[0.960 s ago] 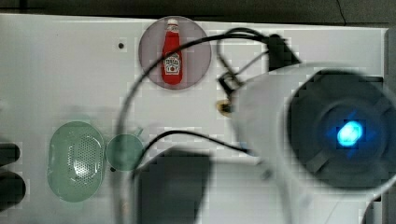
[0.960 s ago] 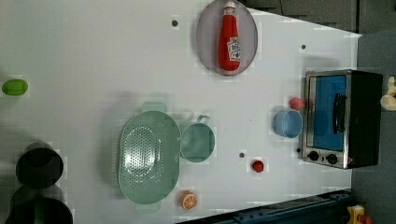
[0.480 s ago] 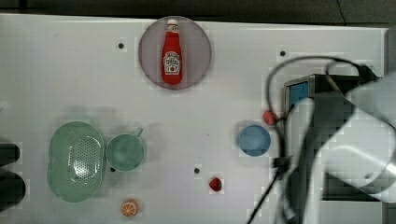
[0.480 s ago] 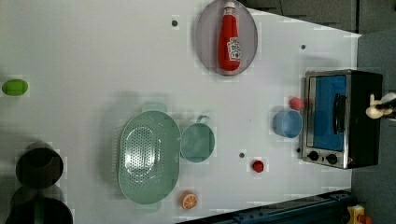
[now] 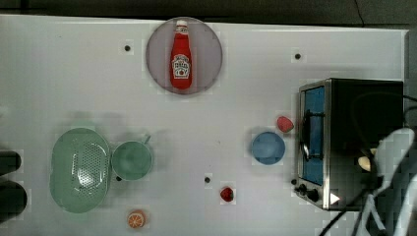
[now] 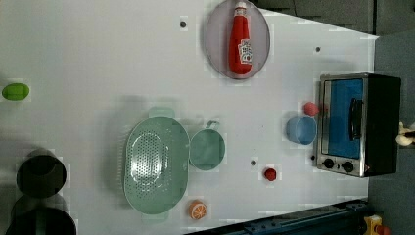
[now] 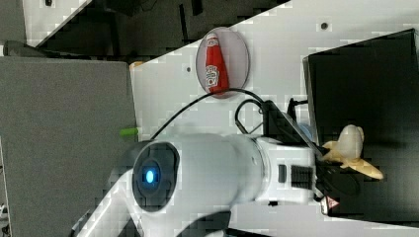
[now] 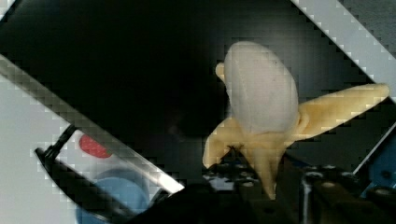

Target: Pick banana from table and place on oven.

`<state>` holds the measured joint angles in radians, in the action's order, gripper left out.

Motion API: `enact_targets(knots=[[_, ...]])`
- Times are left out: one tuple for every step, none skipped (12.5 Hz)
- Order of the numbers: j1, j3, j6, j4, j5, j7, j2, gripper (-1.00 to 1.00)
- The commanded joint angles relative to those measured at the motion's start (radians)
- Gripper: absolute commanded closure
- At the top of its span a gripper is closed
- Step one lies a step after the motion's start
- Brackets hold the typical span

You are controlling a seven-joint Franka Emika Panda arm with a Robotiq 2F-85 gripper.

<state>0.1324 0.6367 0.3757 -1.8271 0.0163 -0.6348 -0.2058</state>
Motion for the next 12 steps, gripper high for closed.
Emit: enact_targets(knots=[[-0.027, -0.024, 0.037, 0.038, 0.002, -0.091, -0.023, -0.12], [-0.028, -0.028, 0.039, 0.038, 0.003, -0.091, -0.024, -0.34], [-0.030, -0.031, 0.039, 0.038, 0.003, -0.090, -0.025, -0.57], [-0.029, -0.029, 0.037, 0.037, 0.002, -0.091, -0.025, -0.79], [-0.031, -0.032, 0.033, 0.038, 0.003, -0.090, -0.022, -1.00], [-0.038, -0.047, 0.032, 0.040, 0.001, -0.090, -0.013, -1.00], [-0.047, -0.059, 0.032, 0.047, -0.002, -0.090, -0.004, -1.00], [-0.060, -0.074, 0.032, 0.060, -0.002, -0.079, 0.015, -1.00], [-0.075, -0.091, 0.029, 0.078, -0.002, -0.038, 0.040, -1.00], [-0.092, -0.111, 0.013, 0.092, -0.002, 0.026, 0.074, -1.00], [-0.109, -0.132, -0.025, 0.094, -0.003, 0.095, 0.114, -1.00], [-0.123, -0.156, -0.105, 0.092, -0.003, 0.157, 0.156, -1.00]])
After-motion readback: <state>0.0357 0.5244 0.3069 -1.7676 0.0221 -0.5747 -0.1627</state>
